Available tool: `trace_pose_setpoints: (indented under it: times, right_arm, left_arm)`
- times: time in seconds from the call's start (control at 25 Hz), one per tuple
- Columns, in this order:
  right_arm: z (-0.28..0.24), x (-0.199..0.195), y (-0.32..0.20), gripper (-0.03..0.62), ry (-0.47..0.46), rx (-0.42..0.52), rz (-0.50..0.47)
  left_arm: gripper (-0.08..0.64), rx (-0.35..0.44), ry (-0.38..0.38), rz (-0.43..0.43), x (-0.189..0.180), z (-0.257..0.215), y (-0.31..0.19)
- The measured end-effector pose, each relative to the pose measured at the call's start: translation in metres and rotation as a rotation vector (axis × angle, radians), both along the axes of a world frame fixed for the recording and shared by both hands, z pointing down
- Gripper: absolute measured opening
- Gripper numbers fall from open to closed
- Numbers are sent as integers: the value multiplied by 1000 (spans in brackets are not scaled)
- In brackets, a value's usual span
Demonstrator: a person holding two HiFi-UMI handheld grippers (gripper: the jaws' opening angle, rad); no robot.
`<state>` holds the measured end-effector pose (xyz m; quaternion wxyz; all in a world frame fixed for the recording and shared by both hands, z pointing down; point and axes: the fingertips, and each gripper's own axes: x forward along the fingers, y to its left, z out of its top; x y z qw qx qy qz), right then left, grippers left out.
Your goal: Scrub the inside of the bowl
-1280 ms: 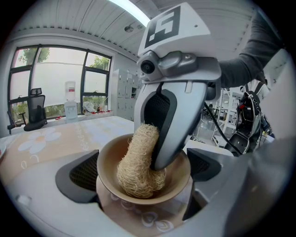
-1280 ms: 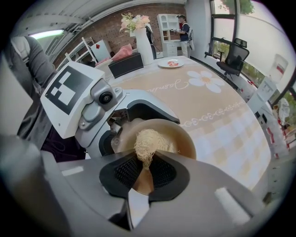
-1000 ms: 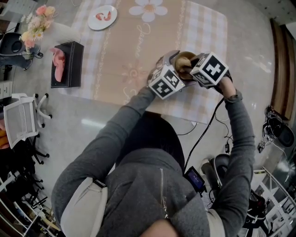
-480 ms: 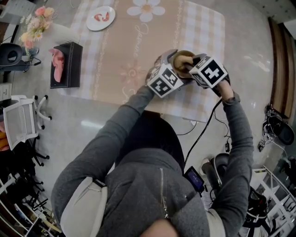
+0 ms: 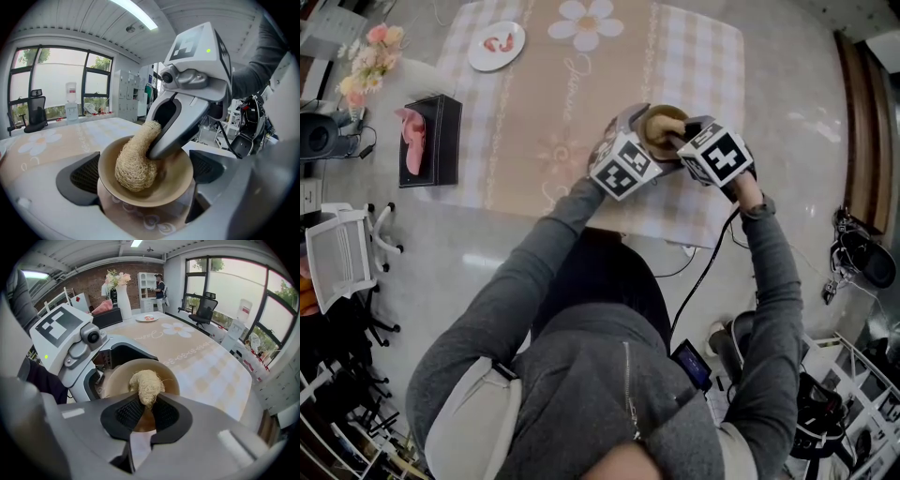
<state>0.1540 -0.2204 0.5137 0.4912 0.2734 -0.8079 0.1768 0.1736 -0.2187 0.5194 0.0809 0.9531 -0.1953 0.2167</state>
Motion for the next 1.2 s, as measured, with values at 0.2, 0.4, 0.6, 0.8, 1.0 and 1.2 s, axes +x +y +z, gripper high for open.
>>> trace_pose_setpoints:
  times: [0.2,0.4,0.6,0.8,1.0,1.2]
  right_arm:
    - [0,2,2,47,-13,12,22]
    - [1,4,3,48,-17,16,33]
    - [2,4,2,46,-12,29,33]
    - [3,4,2,46,-7,38,37]
    - [1,3,2,46,-15,45,53]
    - [-2,2,9,48,-32,50,67]
  left_arm:
    - [586,-2,-3,2,-2,0,1]
    - [586,0,-4,1,-1,1,0]
    - [586,21,-3,-9,-2,-1,0]
    - [587,30,-27,-8,-7,1,2]
    - [586,34,-10,-18,-15,-12,7]
    - [586,42,-13,0,-21,-23,20]
